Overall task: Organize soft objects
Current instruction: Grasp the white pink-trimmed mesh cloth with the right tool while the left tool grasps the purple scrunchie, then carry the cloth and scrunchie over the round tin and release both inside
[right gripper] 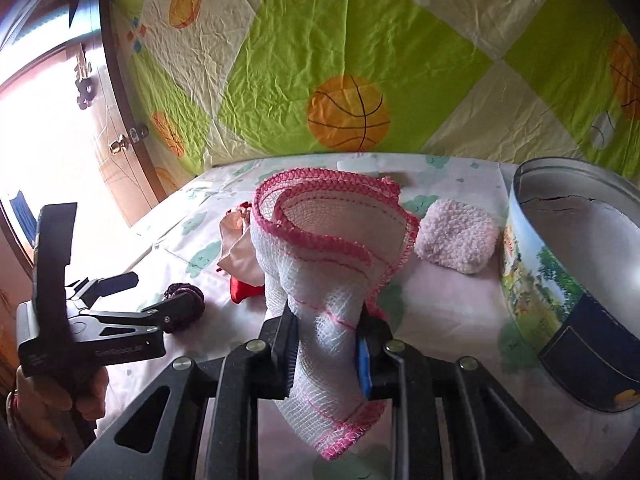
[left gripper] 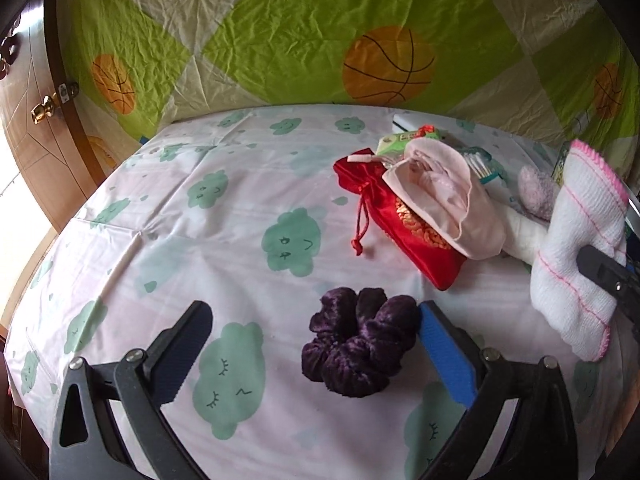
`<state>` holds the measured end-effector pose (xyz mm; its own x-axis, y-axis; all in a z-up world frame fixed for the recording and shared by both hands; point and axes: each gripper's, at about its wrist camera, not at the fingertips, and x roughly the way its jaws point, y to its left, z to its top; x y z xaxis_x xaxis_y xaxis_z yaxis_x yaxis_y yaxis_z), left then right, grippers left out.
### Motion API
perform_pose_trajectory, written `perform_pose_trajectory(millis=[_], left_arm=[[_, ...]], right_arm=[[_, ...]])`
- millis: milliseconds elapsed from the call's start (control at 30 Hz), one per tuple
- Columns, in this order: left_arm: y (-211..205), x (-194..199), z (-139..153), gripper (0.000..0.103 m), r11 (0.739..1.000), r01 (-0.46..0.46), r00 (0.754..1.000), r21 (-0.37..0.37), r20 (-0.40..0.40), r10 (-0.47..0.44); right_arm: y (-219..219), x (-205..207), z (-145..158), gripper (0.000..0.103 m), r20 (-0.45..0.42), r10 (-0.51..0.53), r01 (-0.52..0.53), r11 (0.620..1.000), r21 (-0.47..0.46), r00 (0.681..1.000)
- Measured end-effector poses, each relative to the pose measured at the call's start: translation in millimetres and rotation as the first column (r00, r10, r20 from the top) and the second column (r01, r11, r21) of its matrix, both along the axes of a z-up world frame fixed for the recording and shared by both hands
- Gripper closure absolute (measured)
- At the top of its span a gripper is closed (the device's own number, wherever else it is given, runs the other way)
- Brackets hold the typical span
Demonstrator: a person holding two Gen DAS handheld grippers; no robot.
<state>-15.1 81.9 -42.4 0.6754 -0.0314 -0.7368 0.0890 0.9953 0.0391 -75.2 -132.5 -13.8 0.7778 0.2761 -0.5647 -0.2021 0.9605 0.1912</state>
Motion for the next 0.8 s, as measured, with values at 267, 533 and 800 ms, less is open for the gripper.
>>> perform_pose_trajectory(millis=[267, 533, 800], left_arm=[[-12.5, 3.7, -11.0, 0.057, 0.999, 0.044, 0.997, -0.031, -0.061, -0.046], [-11.6, -8.4, 3.6, 0.063, 0.999, 0.032, 0.999, -0.026, 0.032, -0.031], [-30.5, -28.5, 47.3, 0.063, 0.998, 0.047, 0.973, -0.043, 0.227, -0.036]], right_arm=[[-31.6, -32.4, 31.4, 0.078, 0.224, -0.081, 0.080, 0.997, 0.015, 0.971], [-36.5, -39.5, 37.5, 0.078, 0.288, -0.109, 0.114, 0.993, 0.001, 0.951], [-63.4, -32.1, 42.3, 0.078, 0.276, -0.161, 0.163, 0.987, 0.015, 0.948]])
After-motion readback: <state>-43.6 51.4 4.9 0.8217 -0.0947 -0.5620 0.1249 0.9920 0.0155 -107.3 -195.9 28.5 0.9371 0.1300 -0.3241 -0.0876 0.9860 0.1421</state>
